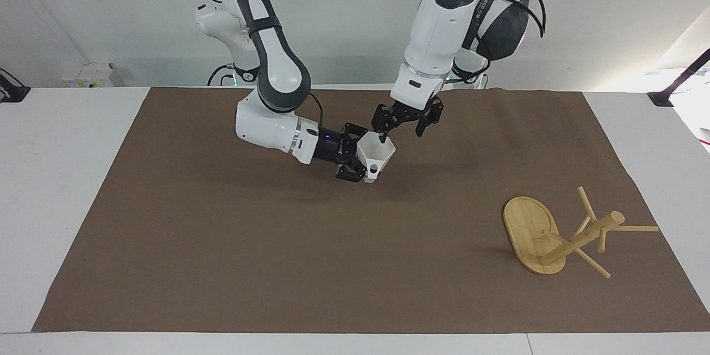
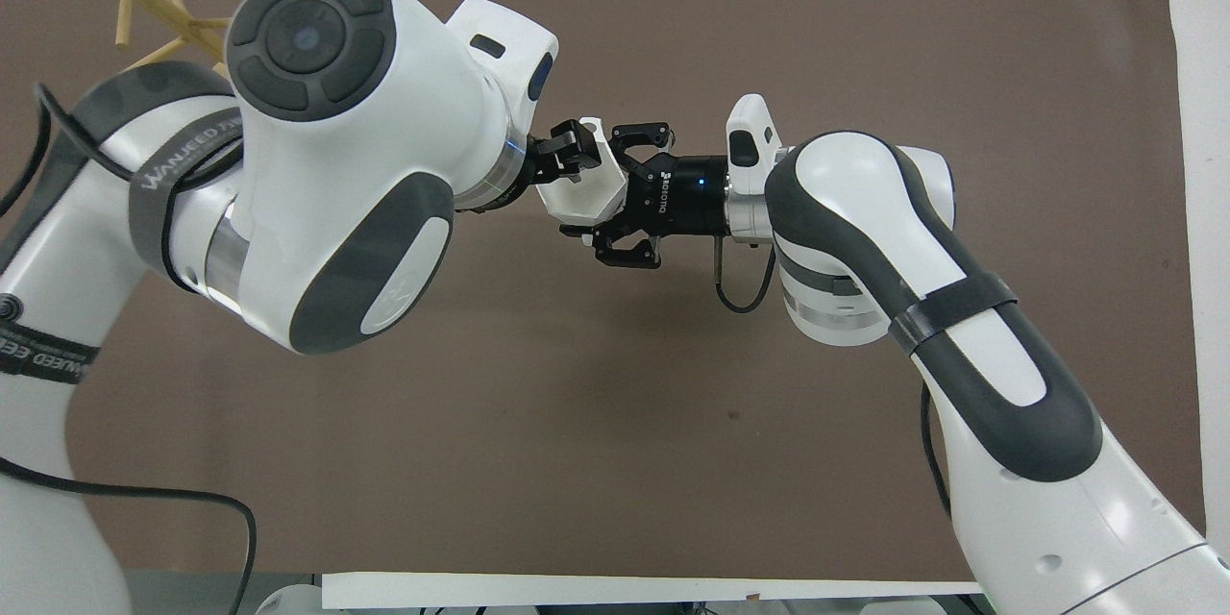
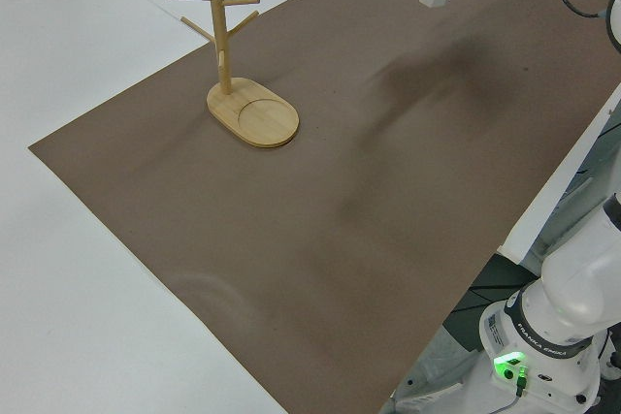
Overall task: Hang cup on rack
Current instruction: 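Grasp the cup with the left gripper from the right gripper, then open the right gripper and pull it back from the cup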
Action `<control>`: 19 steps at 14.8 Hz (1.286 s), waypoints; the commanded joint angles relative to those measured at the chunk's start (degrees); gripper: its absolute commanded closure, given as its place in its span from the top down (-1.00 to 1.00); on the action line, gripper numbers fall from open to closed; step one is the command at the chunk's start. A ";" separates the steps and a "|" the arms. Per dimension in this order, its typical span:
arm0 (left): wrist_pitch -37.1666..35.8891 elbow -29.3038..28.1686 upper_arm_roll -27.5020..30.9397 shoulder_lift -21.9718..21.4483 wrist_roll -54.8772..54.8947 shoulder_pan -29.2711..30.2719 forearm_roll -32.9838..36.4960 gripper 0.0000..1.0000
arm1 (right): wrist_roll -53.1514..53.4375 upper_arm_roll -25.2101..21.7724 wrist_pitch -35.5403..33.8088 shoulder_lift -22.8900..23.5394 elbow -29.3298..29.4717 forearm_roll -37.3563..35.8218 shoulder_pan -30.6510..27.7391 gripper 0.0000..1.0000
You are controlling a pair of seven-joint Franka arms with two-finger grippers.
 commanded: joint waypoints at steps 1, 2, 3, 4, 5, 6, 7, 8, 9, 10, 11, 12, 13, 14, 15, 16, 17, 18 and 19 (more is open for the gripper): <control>2.22 -1.43 0.80 0.92 -0.71 -0.77 -0.41 0.78 | -0.04 -0.13 -0.17 -0.35 -0.11 2.46 -0.20 -0.70; 2.05 -1.60 0.72 0.92 -1.93 -0.94 -0.93 -0.51 | -0.04 -0.13 0.09 -0.35 -0.11 3.33 -0.12 -0.70; 2.83 -2.30 0.80 0.92 -5.43 -1.47 -1.46 -0.99 | 0.04 -0.13 0.35 -0.35 -0.11 3.43 -0.03 -0.70; 3.79 -2.57 0.80 0.92 -6.50 -1.56 -1.46 -1.00 | 0.05 -0.13 0.36 -0.35 -0.11 3.43 0.06 -0.70; 3.89 -2.57 0.80 0.92 -6.43 -1.39 -1.46 -1.00 | 0.05 -0.13 0.36 -0.35 -0.19 3.43 0.06 -0.70; 3.98 -2.57 0.80 0.92 -6.43 -1.21 -1.46 -1.00 | 0.05 -0.13 0.36 -0.35 -0.11 3.43 0.06 -0.69; 4.06 -2.57 0.80 0.92 -6.08 -1.12 -1.46 -1.00 | 0.05 -0.13 0.27 -0.35 -0.11 3.43 -0.03 -0.68; 4.24 -2.57 0.80 0.92 -5.55 -1.03 -1.38 -1.00 | 0.13 -0.13 0.27 -0.35 -0.11 3.43 -0.03 -0.67; 4.24 -2.40 0.89 0.92 -4.77 -0.94 -1.29 -1.00 | 0.22 -0.13 0.18 -0.35 -0.11 3.43 -0.11 -0.66; 4.24 -2.40 0.89 0.92 -4.15 -0.77 -1.20 -1.00 | 0.22 -0.13 0.27 -0.26 -0.11 3.52 -0.11 -0.66; 4.07 -2.48 0.98 1.01 -3.10 -0.59 -1.20 -1.00 | 0.13 -0.13 0.18 -0.35 -0.11 3.52 -0.11 -0.61; 3.89 -2.49 1.15 1.01 -2.30 -0.59 -1.20 -1.00 | 0.13 -0.13 -0.08 -0.35 -0.11 3.52 -0.20 -0.58; 3.89 -2.40 1.33 1.01 -2.30 -0.51 -1.20 -1.00 | 0.13 -0.13 -0.26 -0.35 -0.11 3.52 -0.29 -0.49; 3.89 -2.14 1.33 1.18 -2.30 0.02 -1.11 -1.00 | 0.22 -0.13 -0.26 -0.35 -0.11 3.52 -0.38 0.00; 3.89 -1.79 1.42 1.18 -2.30 0.20 -1.11 -1.00 | 0.05 -0.13 -0.34 -0.35 -0.11 3.52 -0.47 0.99; 3.89 -1.52 1.51 1.18 -2.30 0.20 -1.03 -1.00 | -0.04 -0.21 -0.52 -0.35 -0.11 3.52 -0.81 0.99; 3.80 -1.34 1.51 1.18 -2.30 0.29 -0.42 -1.00 | -0.22 -0.21 -1.30 -0.43 -0.11 3.43 -1.86 0.99; 3.89 -0.82 1.51 1.18 -2.30 0.20 0.64 -1.00 | -0.13 -0.30 -3.05 -0.43 -0.11 2.91 -3.00 0.99; 3.98 -0.03 1.51 1.36 -2.30 0.20 0.99 -1.00 | -0.13 -0.48 -4.72 -0.52 -0.11 2.38 -4.58 0.99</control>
